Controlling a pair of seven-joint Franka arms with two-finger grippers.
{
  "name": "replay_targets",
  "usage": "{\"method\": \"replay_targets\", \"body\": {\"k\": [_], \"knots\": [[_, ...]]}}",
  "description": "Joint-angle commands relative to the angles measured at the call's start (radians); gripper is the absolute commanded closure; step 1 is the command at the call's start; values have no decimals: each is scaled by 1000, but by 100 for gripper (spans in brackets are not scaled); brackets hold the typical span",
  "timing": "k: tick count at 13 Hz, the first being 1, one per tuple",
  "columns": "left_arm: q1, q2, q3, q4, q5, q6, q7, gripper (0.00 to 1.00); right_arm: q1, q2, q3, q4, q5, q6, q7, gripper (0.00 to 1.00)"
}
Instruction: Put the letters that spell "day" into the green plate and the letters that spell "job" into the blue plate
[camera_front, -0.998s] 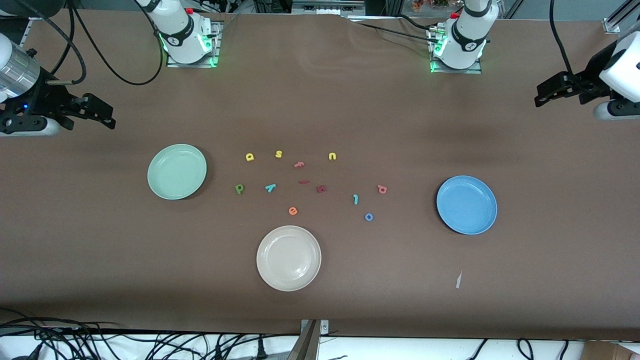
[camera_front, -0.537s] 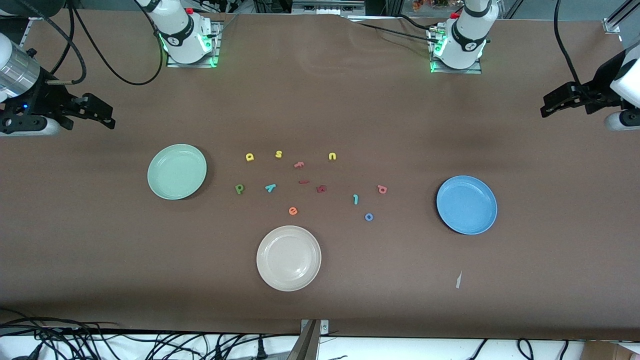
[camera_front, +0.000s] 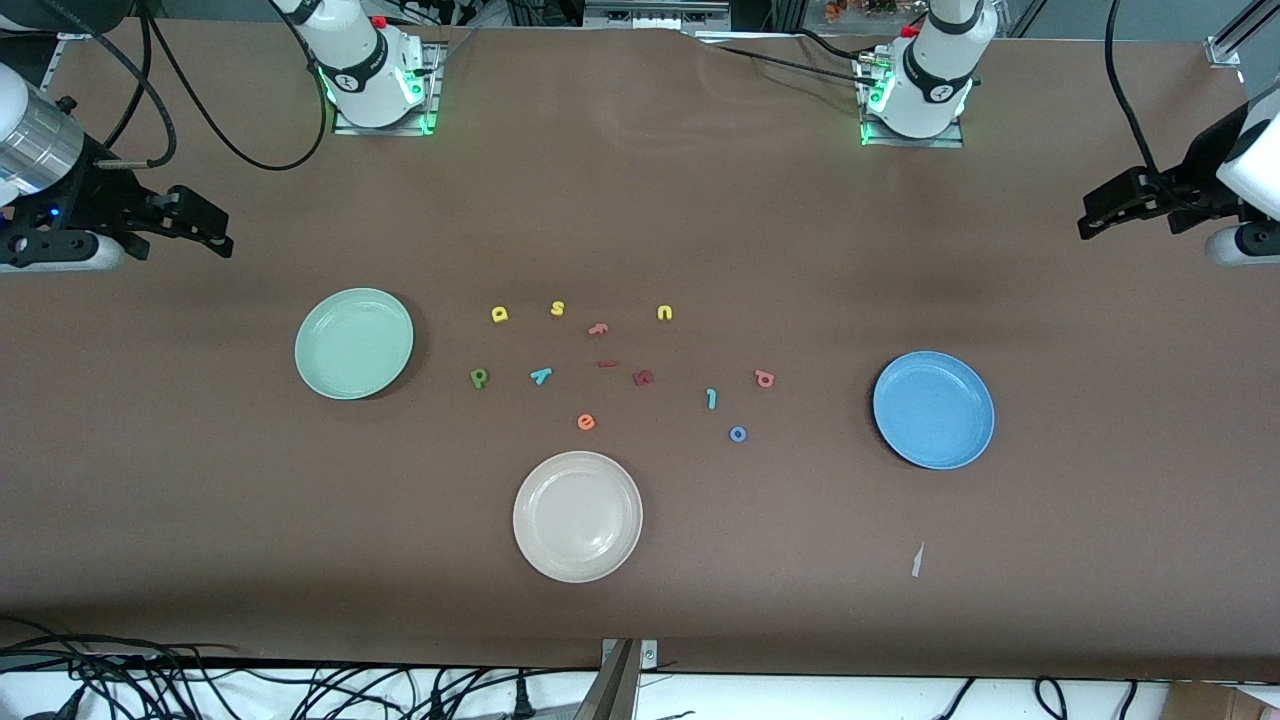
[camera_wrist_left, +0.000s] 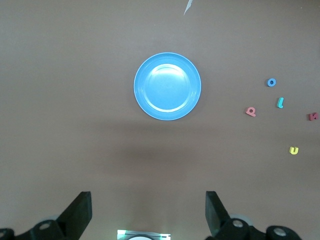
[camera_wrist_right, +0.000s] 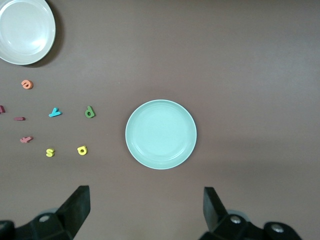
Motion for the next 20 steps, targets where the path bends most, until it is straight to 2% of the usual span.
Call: {"method": "replay_targets", "body": {"k": [1,20], "knots": [[3,19,0,34,35,-8,10,0,0,-5,7,15,-15,-20,-6,0],[0,19,-1,34,32,-11,8,0,-1,-10,-4,17,-12,-41,-8,0]]}}
